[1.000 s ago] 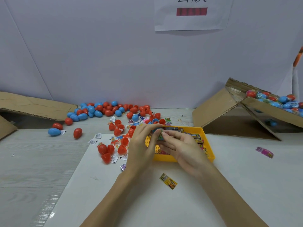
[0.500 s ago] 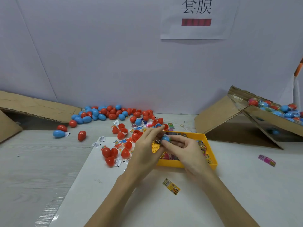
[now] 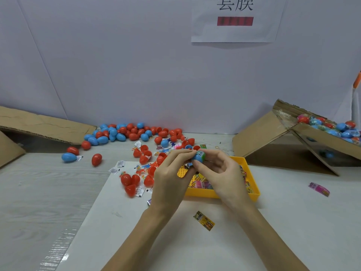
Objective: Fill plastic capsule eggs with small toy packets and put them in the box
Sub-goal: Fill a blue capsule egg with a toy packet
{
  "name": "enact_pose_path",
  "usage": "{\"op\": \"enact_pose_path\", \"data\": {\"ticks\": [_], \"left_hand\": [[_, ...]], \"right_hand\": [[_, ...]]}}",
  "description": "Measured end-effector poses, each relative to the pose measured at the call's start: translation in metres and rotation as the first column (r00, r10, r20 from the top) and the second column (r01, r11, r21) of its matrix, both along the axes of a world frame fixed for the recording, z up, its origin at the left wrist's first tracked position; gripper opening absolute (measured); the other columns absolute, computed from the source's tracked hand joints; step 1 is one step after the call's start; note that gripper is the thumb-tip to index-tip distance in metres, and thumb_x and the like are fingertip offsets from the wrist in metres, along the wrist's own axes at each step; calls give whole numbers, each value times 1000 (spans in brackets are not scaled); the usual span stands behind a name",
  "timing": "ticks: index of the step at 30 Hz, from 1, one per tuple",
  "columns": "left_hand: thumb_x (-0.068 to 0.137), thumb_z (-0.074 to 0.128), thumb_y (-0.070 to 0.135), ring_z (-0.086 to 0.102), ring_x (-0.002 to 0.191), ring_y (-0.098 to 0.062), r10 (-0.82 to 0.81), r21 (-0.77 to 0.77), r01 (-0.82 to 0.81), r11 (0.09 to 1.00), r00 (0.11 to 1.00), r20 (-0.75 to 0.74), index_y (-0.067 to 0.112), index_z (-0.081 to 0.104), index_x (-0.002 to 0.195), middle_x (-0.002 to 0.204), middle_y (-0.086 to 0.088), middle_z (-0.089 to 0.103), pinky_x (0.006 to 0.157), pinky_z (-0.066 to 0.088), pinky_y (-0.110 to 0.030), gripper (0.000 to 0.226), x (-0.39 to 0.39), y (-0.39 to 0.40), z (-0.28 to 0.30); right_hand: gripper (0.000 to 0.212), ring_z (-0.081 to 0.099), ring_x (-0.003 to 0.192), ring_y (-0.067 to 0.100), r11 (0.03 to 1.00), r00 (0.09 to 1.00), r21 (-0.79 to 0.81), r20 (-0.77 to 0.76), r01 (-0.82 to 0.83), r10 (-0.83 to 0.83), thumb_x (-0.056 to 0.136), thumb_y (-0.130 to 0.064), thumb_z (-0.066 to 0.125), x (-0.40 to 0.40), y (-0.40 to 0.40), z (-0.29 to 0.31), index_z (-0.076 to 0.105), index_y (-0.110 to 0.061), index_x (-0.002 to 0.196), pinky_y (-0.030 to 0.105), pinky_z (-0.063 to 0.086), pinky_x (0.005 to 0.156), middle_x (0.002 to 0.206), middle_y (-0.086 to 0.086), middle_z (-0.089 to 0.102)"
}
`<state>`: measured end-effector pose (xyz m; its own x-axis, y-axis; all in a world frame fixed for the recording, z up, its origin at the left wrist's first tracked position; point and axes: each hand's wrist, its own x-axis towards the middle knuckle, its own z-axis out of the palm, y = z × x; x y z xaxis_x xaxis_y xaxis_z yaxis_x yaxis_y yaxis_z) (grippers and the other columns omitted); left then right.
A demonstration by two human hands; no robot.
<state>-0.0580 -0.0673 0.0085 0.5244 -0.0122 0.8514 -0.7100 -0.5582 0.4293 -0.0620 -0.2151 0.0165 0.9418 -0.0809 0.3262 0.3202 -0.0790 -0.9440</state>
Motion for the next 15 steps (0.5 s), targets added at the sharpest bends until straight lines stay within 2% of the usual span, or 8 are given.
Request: {"op": "enact_pose_path", "data": {"ticks": [3,7,9,11,15], "left_hand": [[78,84,0,67,107,-11,-53,-18,53,998,998,-19,2,73,114,114,-8,72,93,55,-17,38,0,1,3],[89,68,-9,62,120,-15,-224,-76,214,974,961,-161,7,68,121,123,1,64,96,55,-27,35,3,2,9],[94,65,-5,66,114,-15,-231,-154,201,967,950,-209,8,70,119,117,3,68,93,57,-28,28,3,4,10],[94,70,4,70,104,-14,-219,-202,173,964,948,-231,9,74,113,108,3,73,88,59,-28,19,3,6,10],[90,75,12,71,102,-13,-252,-265,185,946,936,-247,10,77,109,105,2,75,85,59,-26,19,4,10,12]], "right_hand": [[44,72,105,3,999,999,25,39,-30,29,76,-35,81,0,1,-2,69,-29,118,14,56,81,108,-19,76],[44,70,111,4,999,996,14,81,-31,30,87,-25,79,3,-7,0,67,-27,129,19,57,89,116,-17,75],[45,70,115,6,998,996,10,67,-59,58,92,-21,76,5,-12,0,66,-24,136,24,58,94,121,-13,75],[46,69,116,6,996,995,-15,46,-88,89,93,-25,74,6,-15,0,65,-27,138,28,59,95,123,-12,74],[47,69,114,5,989,990,-62,44,-131,133,90,-33,74,4,-12,0,65,-34,136,26,61,89,120,-18,73]]}}
